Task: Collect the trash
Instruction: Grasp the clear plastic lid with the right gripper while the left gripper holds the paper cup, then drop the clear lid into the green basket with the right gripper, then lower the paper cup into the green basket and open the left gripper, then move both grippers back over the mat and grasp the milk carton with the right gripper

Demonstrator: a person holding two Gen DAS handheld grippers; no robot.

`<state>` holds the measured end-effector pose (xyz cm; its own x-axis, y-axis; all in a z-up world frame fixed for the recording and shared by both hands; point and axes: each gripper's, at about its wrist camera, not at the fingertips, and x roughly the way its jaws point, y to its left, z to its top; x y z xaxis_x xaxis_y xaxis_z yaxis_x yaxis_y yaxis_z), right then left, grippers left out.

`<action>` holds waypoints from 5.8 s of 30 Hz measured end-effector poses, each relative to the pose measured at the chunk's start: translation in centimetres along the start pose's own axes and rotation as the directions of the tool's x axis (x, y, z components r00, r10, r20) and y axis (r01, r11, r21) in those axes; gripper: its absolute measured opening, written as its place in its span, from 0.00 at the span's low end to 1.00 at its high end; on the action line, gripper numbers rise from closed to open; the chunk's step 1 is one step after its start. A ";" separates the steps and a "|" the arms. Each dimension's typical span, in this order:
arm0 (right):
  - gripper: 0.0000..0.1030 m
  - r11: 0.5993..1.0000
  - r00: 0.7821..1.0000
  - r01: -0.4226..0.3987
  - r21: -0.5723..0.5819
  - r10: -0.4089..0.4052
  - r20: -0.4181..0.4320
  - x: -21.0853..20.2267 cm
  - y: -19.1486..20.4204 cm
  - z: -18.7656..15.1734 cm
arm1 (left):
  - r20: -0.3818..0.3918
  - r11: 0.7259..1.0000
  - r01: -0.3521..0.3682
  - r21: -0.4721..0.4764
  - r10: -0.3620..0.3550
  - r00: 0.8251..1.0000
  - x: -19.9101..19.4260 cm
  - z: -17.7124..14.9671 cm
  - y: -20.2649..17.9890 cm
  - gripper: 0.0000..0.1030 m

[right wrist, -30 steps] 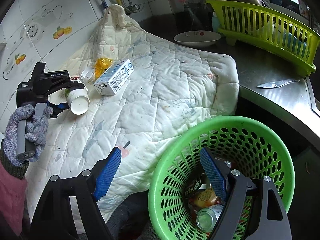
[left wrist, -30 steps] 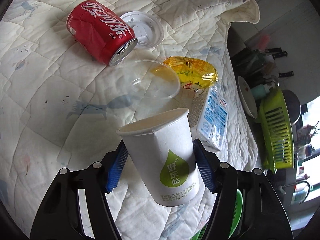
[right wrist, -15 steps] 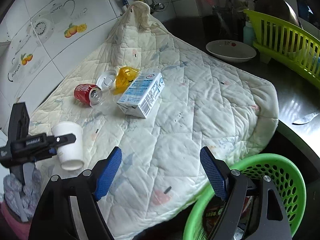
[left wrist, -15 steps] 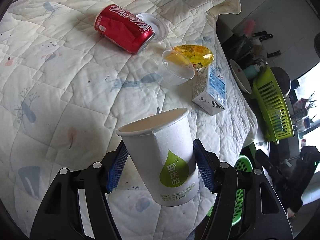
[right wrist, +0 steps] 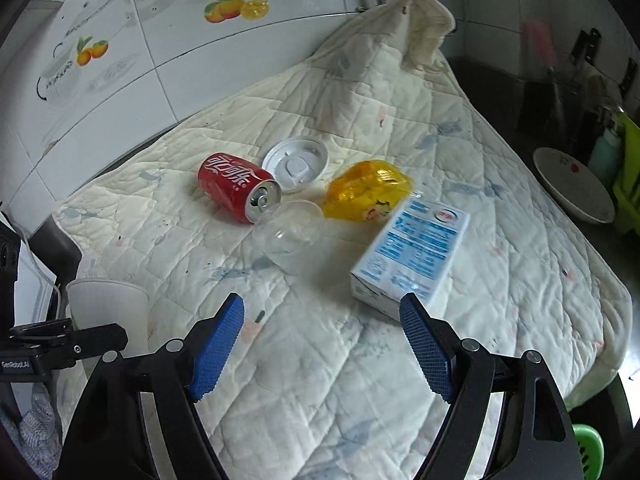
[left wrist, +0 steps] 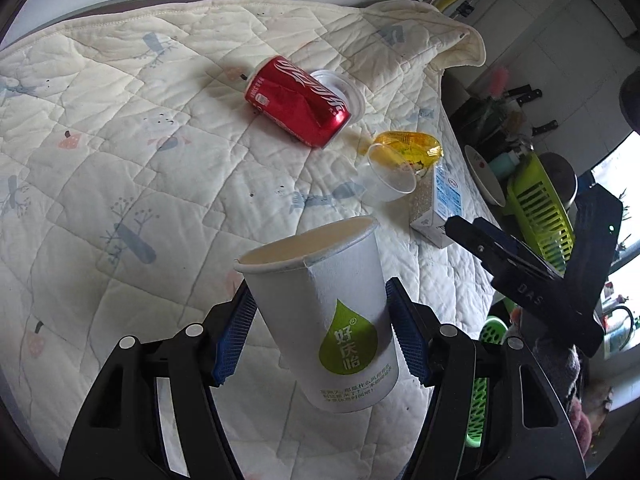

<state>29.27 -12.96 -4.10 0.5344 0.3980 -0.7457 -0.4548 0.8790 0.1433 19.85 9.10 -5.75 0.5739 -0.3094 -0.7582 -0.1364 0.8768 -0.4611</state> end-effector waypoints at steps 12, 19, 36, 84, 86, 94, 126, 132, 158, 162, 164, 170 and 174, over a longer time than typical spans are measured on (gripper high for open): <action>0.75 0.993 0.996 0.023 -0.119 -0.032 -0.081 7.8 2.6 3.1 | 0.011 1.000 0.010 -0.029 -0.009 1.000 -0.2 0.7 2.1 0.62; 0.60 0.990 0.992 0.055 -0.130 -0.069 -0.109 10.1 2.8 3.5 | 0.008 1.000 0.018 -0.025 -0.018 1.000 0.1 0.8 2.3 0.62; 0.57 0.999 0.999 0.037 -0.037 -0.038 -0.029 -0.4 1.7 -2.3 | 0.006 0.997 0.058 0.055 -0.058 0.998 -0.3 -1.1 -1.8 0.62; 0.66 0.821 0.898 0.428 0.378 -0.432 -0.079 -23.1 -18.3 -26.9 | -0.310 0.849 0.279 0.448 -0.145 0.940 7.9 -14.6 -27.5 0.63; 0.66 0.821 0.897 0.428 0.379 -0.436 -0.067 -23.7 -18.1 -27.0 | -0.323 0.841 0.287 0.458 -0.143 0.935 8.5 -15.1 -28.3 0.63; 0.68 0.816 0.893 0.422 0.396 -0.449 -0.027 -25.9 -18.2 -27.5 | -0.372 0.812 0.289 0.507 -0.096 0.923 11.5 -17.4 -31.4 0.63; 0.69 0.832 0.903 0.379 0.406 -0.428 0.032 -26.8 -17.5 -26.6 | -0.291 0.788 0.272 0.552 -0.123 0.949 9.0 -15.6 -31.0 0.72; 0.69 0.864 0.919 0.351 0.361 -0.391 0.045 -25.0 -16.1 -24.1 | -0.214 0.816 0.208 0.539 -0.106 0.971 7.1 -13.1 -27.9 0.72; 0.74 0.961 0.984 0.179 0.209 -0.180 -0.013 -10.3 -7.8 -7.9 | 0.014 0.944 -0.034 0.329 0.031 0.999 2.6 -2.3 -10.7 0.72; 0.78 0.958 0.988 0.157 0.240 -0.153 -0.036 -7.4 -7.4 -4.9 | 0.018 0.952 -0.045 0.302 0.041 0.999 2.6 -1.5 -8.8 0.72; 0.78 0.956 0.990 0.144 0.255 -0.136 -0.048 -5.9 -7.3 -3.6 | 0.020 0.956 -0.051 0.288 0.047 0.999 2.7 -1.1 -7.9 0.72; 0.79 0.946 0.985 0.163 0.280 -0.141 -0.098 -1.5 -7.1 -0.1 | 0.029 0.965 -0.061 0.255 0.055 0.998 2.7 0.2 -5.7 0.72; 0.80 0.931 0.979 0.188 0.314 -0.152 -0.135 1.3 -7.3 1.7 | 0.034 0.969 -0.062 0.241 0.056 0.998 2.7 0.7 -4.7 0.72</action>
<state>34.53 -18.45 -4.98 0.4961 0.2208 -0.8397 -0.0989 0.9752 0.1980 22.60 4.41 -5.31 0.5924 -0.2474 -0.7667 0.0267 0.9572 -0.2883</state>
